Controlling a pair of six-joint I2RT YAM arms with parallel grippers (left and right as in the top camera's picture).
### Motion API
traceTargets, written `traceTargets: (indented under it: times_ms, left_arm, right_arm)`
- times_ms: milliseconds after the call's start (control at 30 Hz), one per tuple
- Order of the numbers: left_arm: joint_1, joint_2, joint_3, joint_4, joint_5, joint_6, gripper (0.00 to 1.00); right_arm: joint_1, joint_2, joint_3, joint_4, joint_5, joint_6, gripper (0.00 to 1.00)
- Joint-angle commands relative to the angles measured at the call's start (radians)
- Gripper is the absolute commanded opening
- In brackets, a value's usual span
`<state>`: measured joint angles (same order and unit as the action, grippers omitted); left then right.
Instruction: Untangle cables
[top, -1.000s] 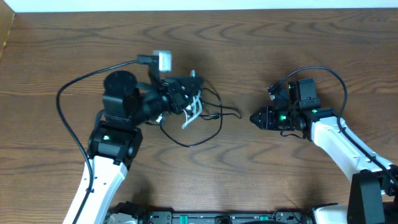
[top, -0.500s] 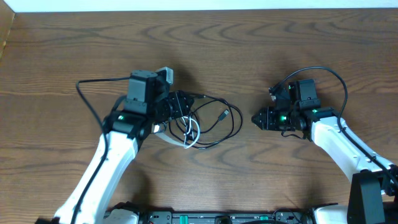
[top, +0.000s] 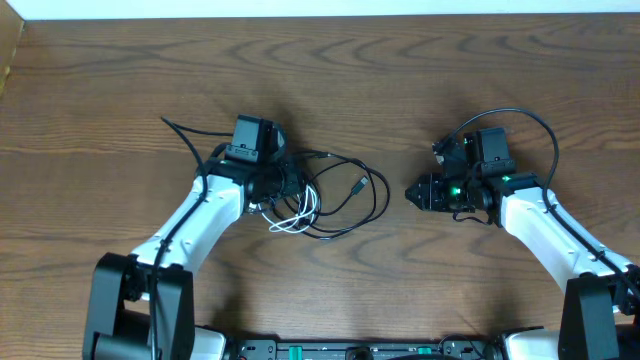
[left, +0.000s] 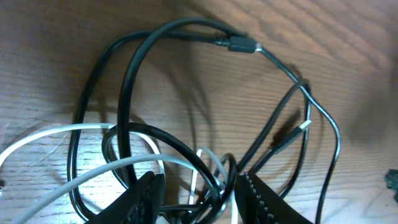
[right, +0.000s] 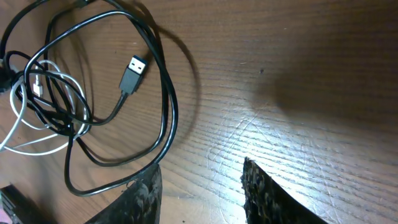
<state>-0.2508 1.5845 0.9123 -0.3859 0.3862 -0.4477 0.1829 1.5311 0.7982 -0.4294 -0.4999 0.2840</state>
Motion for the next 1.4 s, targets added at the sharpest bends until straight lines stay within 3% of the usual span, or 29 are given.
traceTargets:
  times_ms: [0,467,633,733,933,1000,1067,1200,1367]
  left_arm:
    - [0.001,0.017,0.025,-0.002,-0.013,0.01,0.43]
    - [-0.083,0.073,-0.005,0.067,-0.014,0.01,0.42]
    - [-0.082,0.082,-0.005,0.069,-0.014,0.01,0.09]
    - [-0.082,0.081,-0.005,0.076,0.006,0.009,0.07]
    - [-0.082,0.049,0.026,0.159,0.248,0.003,0.07]
    - [-0.082,0.017,0.03,0.276,0.431,-0.014,0.07]
    - [-0.082,0.0,0.03,0.357,0.526,-0.071,0.07]
    - [-0.083,-0.005,0.03,0.432,0.607,-0.184,0.07]
    - [-0.083,-0.005,0.028,0.424,0.625,-0.206,0.08]
  right_arm:
    - [0.004,0.002,-0.001,-0.001,0.005,-0.012,0.38]
    - [0.004,0.002,-0.001,-0.006,0.004,-0.012,0.38]
    - [0.004,0.002,-0.001,-0.007,0.004,-0.012,0.38]
    - [0.004,0.002,-0.001,-0.006,0.003,-0.012,0.38]
    - [0.004,0.002,-0.001,-0.001,-0.104,-0.042,0.38]
    - [0.005,0.002,-0.001,0.017,-0.252,-0.124,0.39]
    - [0.009,0.002,-0.001,0.033,-0.329,-0.149,0.39]
    - [0.021,0.002,-0.001,0.079,-0.436,-0.167,0.39]
    - [0.037,0.002,-0.001,0.146,-0.485,-0.166,0.39]
